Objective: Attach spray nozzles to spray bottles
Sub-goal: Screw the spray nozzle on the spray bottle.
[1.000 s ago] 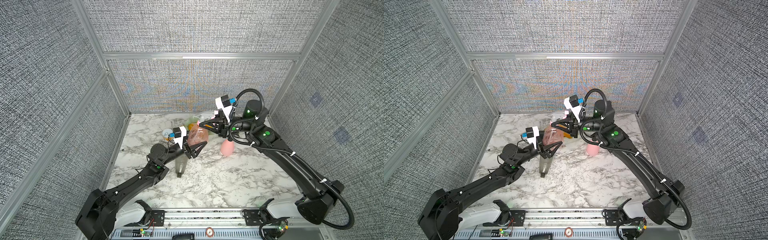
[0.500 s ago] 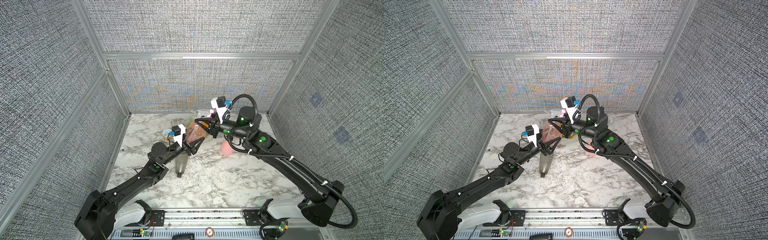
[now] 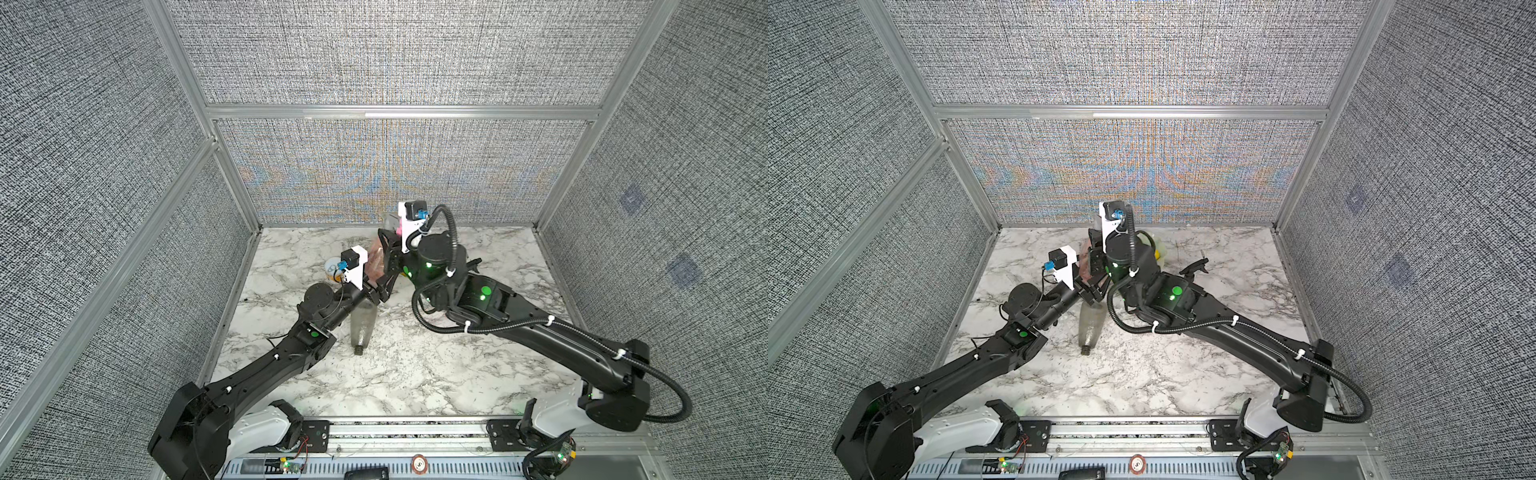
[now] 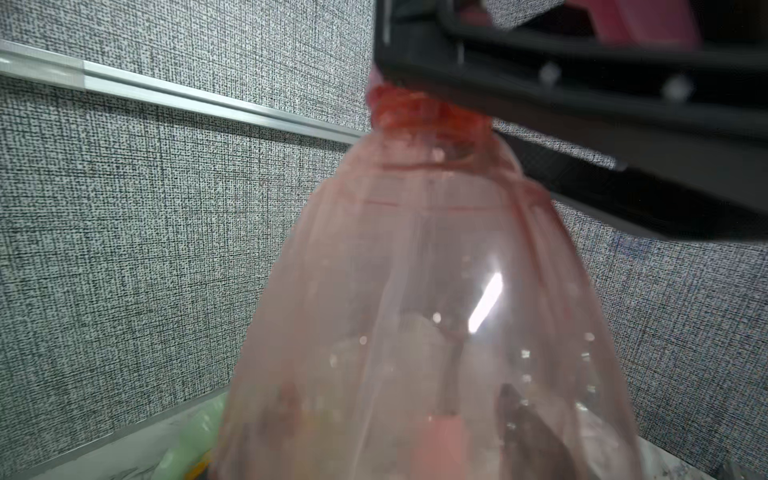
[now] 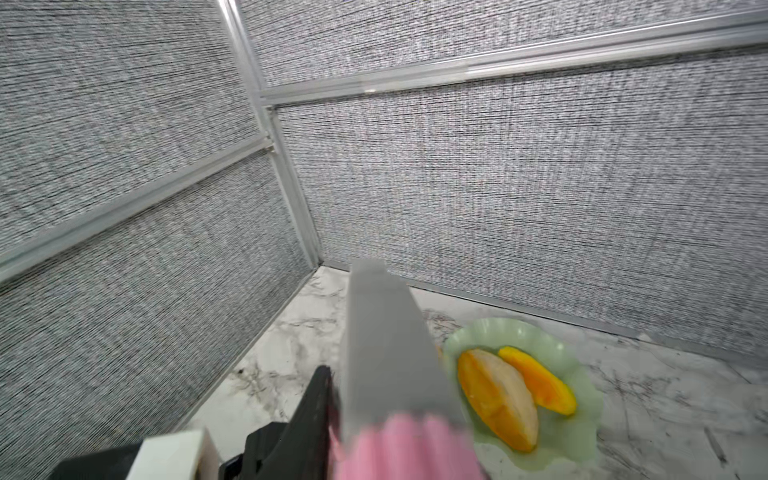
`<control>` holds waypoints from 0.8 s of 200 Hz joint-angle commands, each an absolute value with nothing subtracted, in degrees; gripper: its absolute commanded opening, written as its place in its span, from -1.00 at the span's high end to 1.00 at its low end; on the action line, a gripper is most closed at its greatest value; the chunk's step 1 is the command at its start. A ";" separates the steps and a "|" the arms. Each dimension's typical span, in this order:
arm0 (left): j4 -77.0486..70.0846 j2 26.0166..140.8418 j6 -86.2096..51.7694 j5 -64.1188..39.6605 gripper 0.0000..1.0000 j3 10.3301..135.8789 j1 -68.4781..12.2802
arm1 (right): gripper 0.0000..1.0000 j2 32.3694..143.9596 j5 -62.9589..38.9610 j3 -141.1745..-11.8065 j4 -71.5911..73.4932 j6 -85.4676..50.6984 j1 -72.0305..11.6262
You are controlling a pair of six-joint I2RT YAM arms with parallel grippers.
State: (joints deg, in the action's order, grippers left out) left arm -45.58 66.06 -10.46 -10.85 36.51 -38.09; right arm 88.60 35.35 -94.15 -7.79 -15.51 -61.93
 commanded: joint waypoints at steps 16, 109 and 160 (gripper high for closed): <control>-51.42 66.23 -3.31 -14.63 -0.24 35.78 -38.50 | 1.00 94.15 43.65 -97.22 -12.48 -17.95 -63.54; -54.22 66.03 -3.13 -11.34 -0.24 33.86 -38.43 | 0.23 93.56 36.44 -100.92 -12.10 -15.91 -64.25; -55.95 67.12 -5.48 -12.87 -0.24 33.36 -37.88 | -0.20 86.61 32.67 -96.62 -13.65 -15.04 -64.18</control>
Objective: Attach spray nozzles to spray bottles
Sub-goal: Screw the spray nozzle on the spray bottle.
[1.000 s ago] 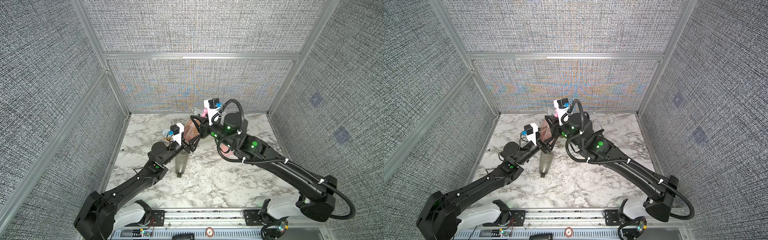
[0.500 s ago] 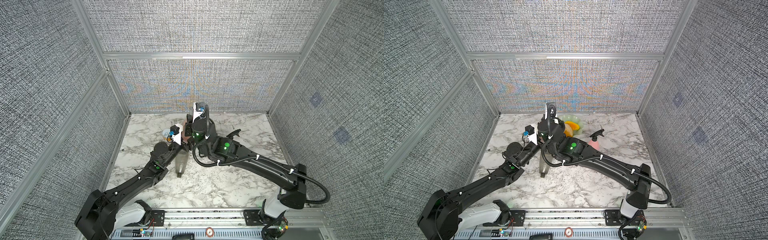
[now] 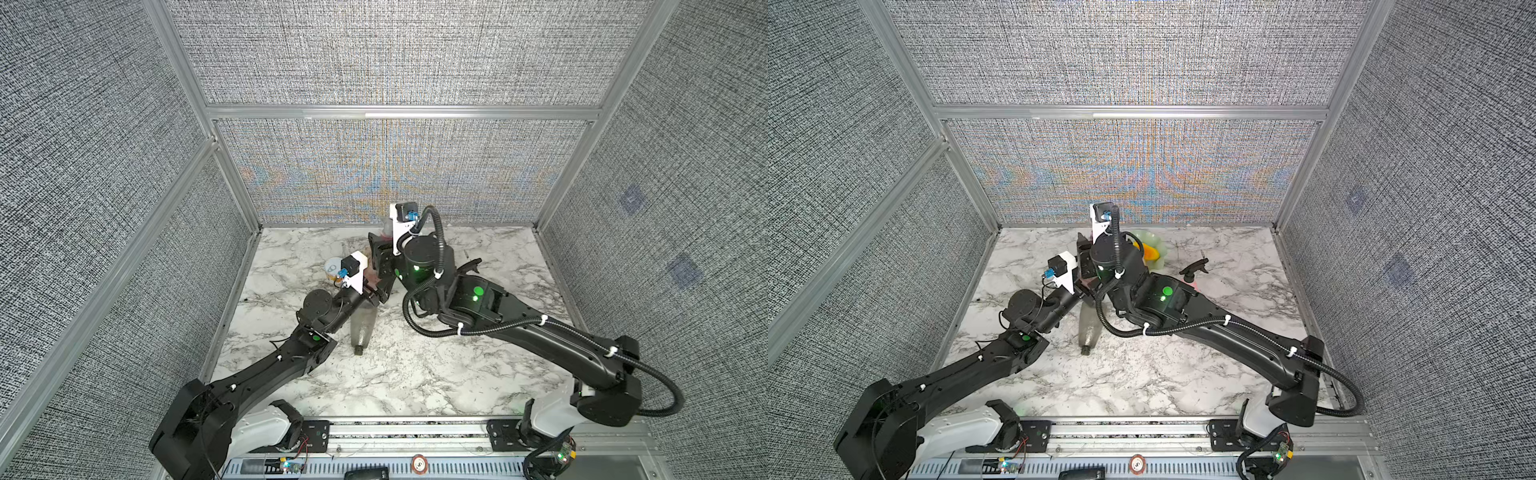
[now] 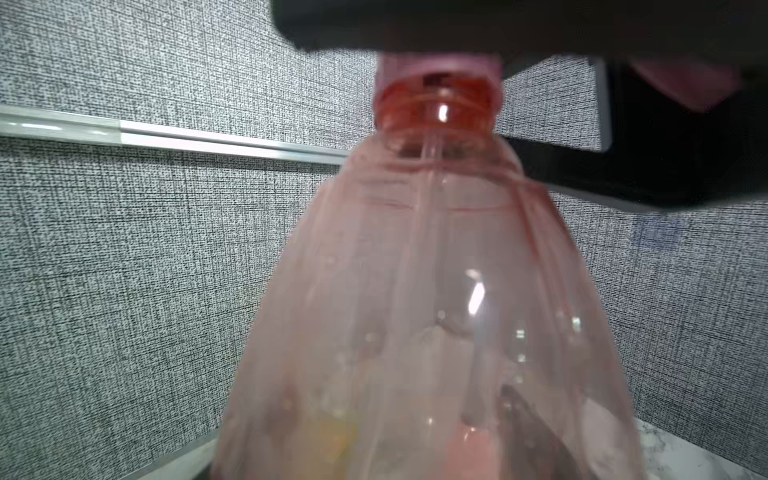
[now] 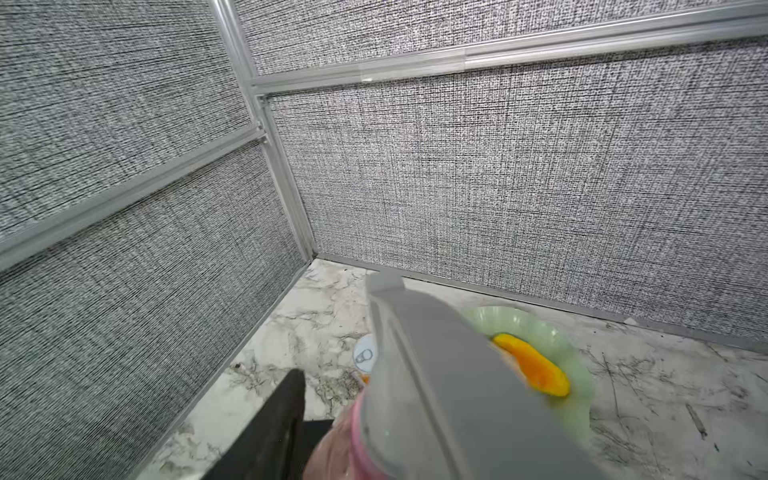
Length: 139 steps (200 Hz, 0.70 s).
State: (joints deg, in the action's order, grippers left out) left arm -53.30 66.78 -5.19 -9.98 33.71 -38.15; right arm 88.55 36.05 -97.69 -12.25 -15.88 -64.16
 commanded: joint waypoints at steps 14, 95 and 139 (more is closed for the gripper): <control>-56.33 67.24 -6.07 -13.15 -0.24 33.33 -37.71 | -0.29 85.69 31.10 -96.43 -15.10 -15.06 -64.15; -59.13 67.86 -10.58 -14.60 -0.24 32.76 -36.13 | -0.54 78.48 24.68 -92.84 -18.87 -14.90 -64.16; -60.11 68.07 -12.00 -15.62 -0.24 32.56 -35.69 | -0.62 71.40 19.75 -89.42 -21.88 -12.81 -64.16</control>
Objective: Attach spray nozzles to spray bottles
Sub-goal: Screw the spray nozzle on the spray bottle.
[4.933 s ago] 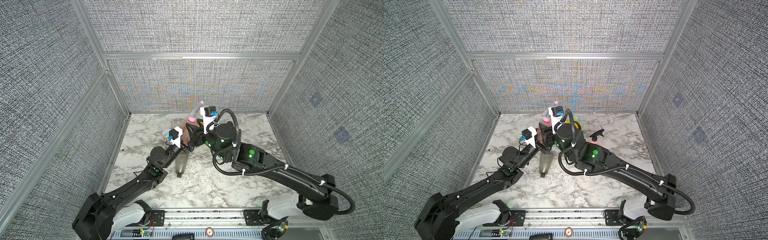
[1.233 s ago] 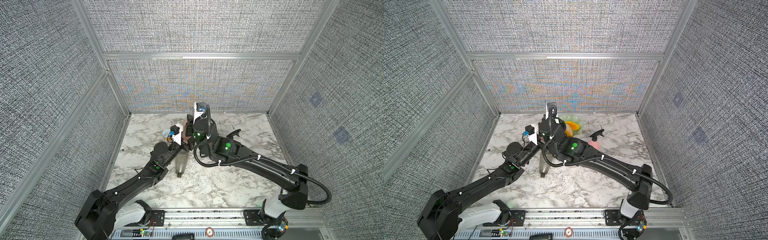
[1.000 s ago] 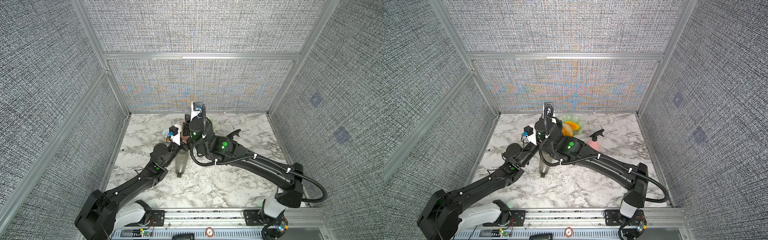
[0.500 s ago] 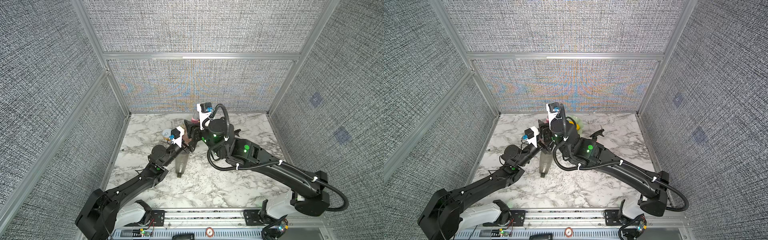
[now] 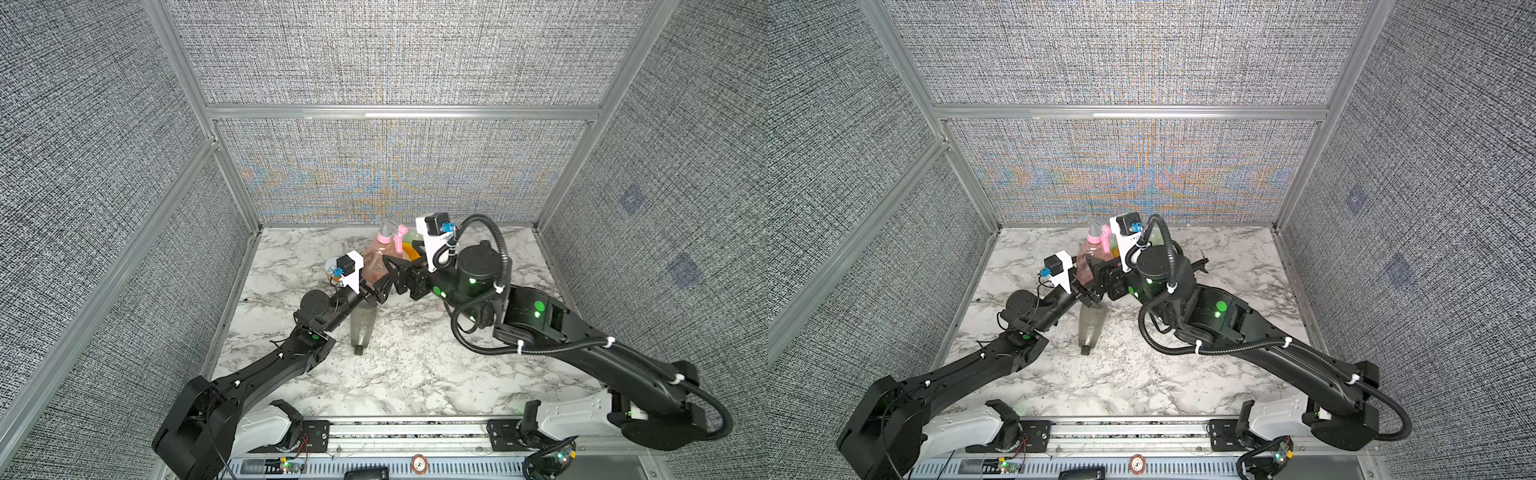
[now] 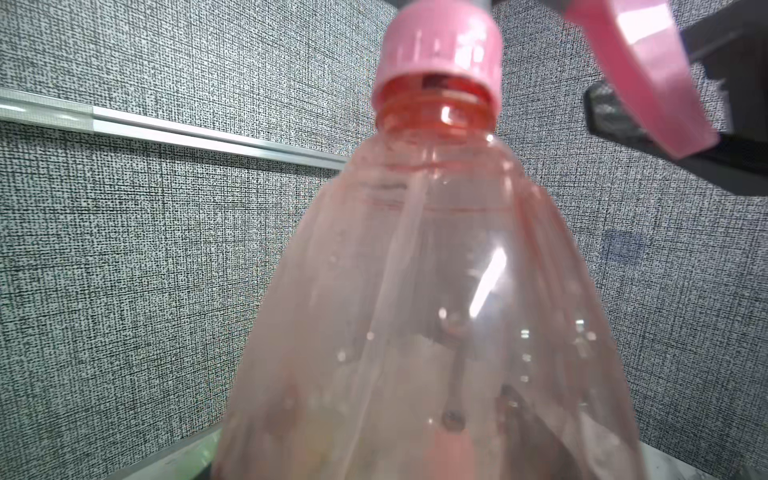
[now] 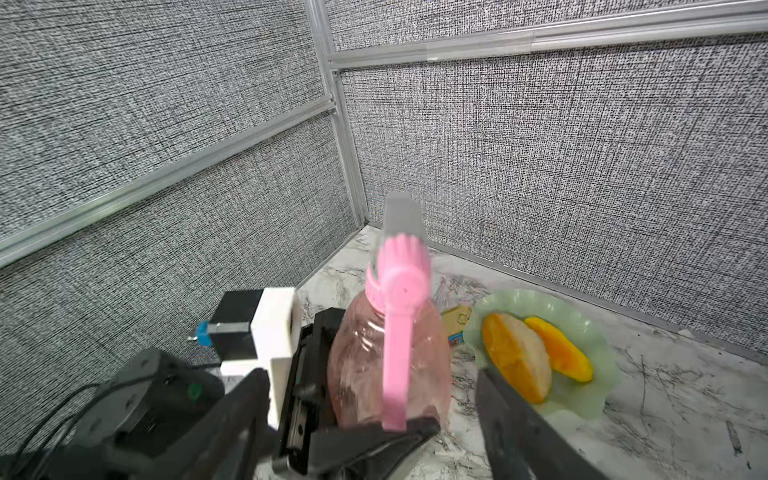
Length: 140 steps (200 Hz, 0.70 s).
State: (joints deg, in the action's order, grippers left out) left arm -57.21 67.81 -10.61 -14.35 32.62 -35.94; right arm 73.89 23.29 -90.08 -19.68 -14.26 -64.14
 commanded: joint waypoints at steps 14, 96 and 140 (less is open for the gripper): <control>-60.47 68.02 -12.44 -16.40 -0.24 32.54 -35.61 | -0.62 69.37 18.89 -88.41 -22.68 -11.08 -63.63; -61.39 68.26 -16.91 -27.90 -0.24 34.45 -35.51 | -0.09 63.82 -37.24 -78.66 -12.26 -5.82 -32.34; -62.86 69.40 -21.05 -34.50 -0.24 36.01 -35.51 | -0.13 71.46 -54.73 -82.56 -5.25 -7.92 -29.65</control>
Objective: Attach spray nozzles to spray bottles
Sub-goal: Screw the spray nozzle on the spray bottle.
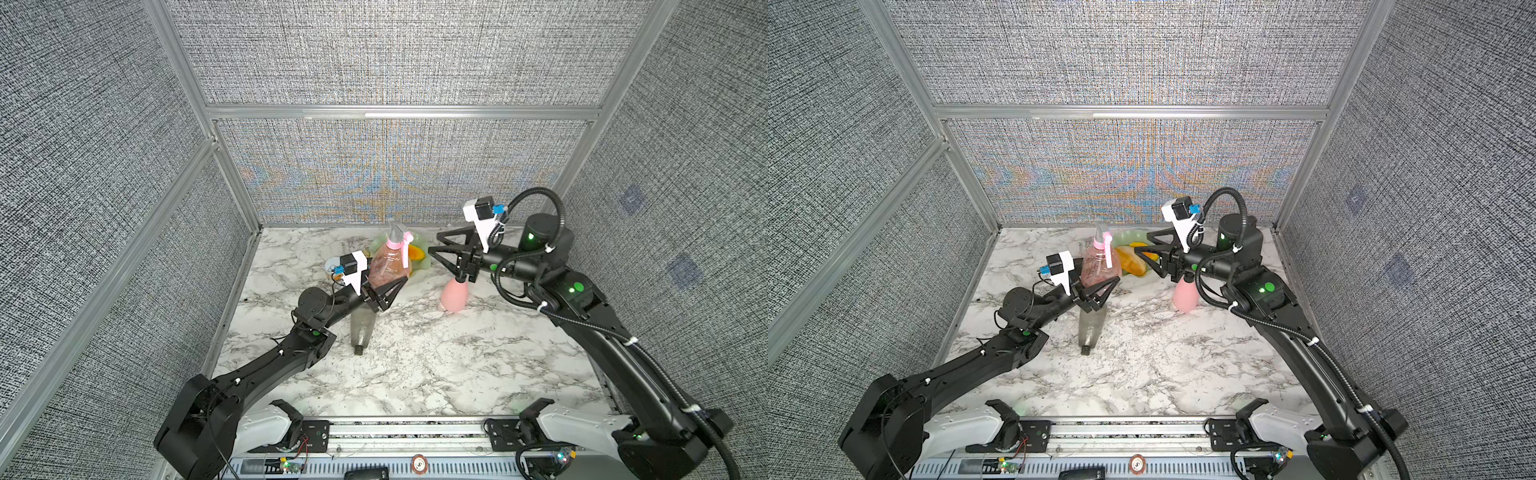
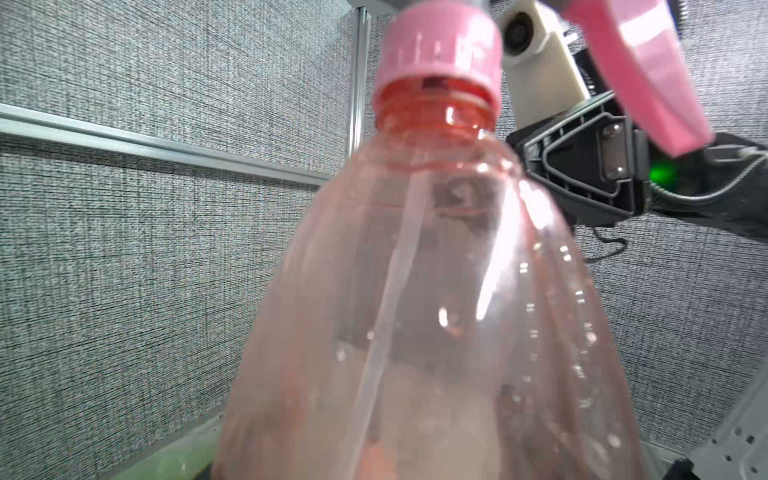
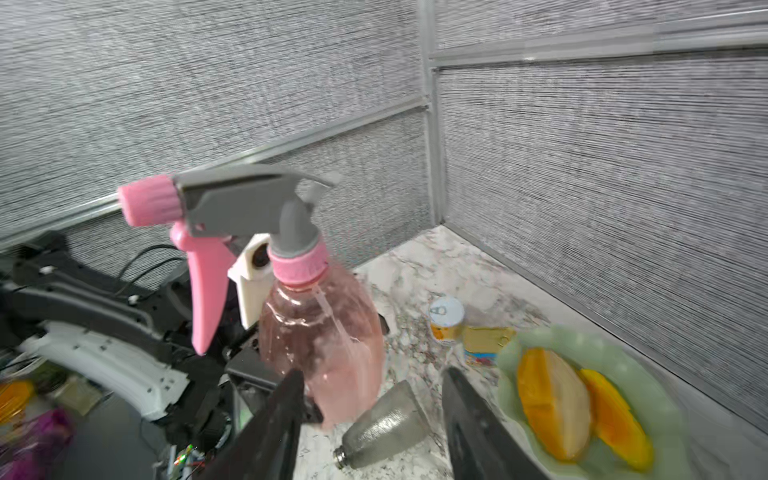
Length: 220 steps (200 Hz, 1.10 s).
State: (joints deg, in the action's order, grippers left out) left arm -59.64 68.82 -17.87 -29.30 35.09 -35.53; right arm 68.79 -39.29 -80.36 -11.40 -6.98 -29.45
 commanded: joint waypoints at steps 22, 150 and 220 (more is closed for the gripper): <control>-63.26 70.00 -22.25 -36.00 -0.24 36.42 -35.51 | -0.13 74.29 -53.86 -84.46 -5.51 -7.06 -31.13; -63.98 71.17 -23.91 -38.36 -0.24 37.17 -35.51 | 0.08 79.63 -53.00 -85.69 0.97 -10.04 -34.36; -63.19 70.97 -23.50 -38.58 -0.24 37.48 -35.51 | 0.46 80.78 -53.09 -85.58 1.67 -10.15 -35.47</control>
